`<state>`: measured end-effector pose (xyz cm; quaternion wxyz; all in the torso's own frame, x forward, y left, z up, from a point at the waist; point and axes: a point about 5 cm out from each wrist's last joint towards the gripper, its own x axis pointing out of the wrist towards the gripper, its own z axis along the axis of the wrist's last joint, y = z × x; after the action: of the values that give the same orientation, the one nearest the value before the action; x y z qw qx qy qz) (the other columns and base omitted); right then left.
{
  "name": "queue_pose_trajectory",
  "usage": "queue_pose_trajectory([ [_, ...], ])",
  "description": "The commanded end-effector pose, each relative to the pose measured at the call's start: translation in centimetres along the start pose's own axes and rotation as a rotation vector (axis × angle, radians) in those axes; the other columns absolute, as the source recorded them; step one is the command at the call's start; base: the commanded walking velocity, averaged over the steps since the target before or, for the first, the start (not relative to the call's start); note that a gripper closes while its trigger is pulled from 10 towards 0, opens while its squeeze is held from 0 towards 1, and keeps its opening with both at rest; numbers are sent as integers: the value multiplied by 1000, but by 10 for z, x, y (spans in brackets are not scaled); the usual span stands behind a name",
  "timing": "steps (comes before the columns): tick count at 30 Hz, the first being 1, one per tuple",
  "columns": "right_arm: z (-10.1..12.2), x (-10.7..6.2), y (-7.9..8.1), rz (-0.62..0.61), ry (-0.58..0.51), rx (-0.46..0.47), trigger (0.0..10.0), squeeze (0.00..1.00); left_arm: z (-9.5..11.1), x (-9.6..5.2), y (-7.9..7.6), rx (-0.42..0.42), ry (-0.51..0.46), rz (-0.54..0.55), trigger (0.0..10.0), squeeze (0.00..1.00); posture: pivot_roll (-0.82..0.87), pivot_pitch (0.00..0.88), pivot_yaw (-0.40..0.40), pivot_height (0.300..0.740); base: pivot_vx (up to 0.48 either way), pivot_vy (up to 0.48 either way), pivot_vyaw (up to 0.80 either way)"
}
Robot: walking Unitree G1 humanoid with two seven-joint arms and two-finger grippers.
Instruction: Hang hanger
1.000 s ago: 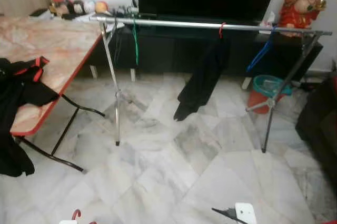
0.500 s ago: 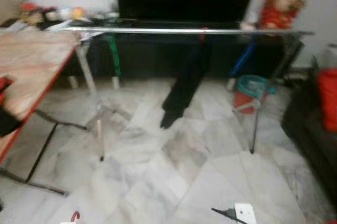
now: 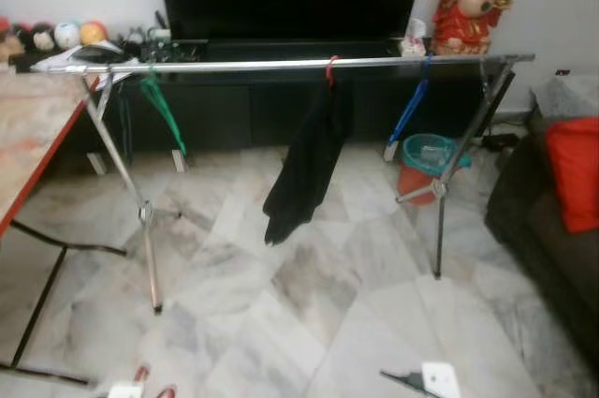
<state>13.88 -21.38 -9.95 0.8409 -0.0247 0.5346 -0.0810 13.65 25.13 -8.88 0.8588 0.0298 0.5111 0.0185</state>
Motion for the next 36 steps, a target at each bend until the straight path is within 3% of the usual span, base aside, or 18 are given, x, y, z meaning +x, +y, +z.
queue_pose_trajectory([
  [1, 9, 1, 8, 19, -29, 0, 10000, 0, -3, -3, 10, 8, 12, 23, 10000, 0, -72, 0, -37, 732, 281, 0, 0],
  [36, 9, 1, 8, 20, -28, -4, 10000, 0, -3, -3, 10, 22, 15, 18, 10000, 0, -71, 0, -38, 732, 288, 0, 0],
])
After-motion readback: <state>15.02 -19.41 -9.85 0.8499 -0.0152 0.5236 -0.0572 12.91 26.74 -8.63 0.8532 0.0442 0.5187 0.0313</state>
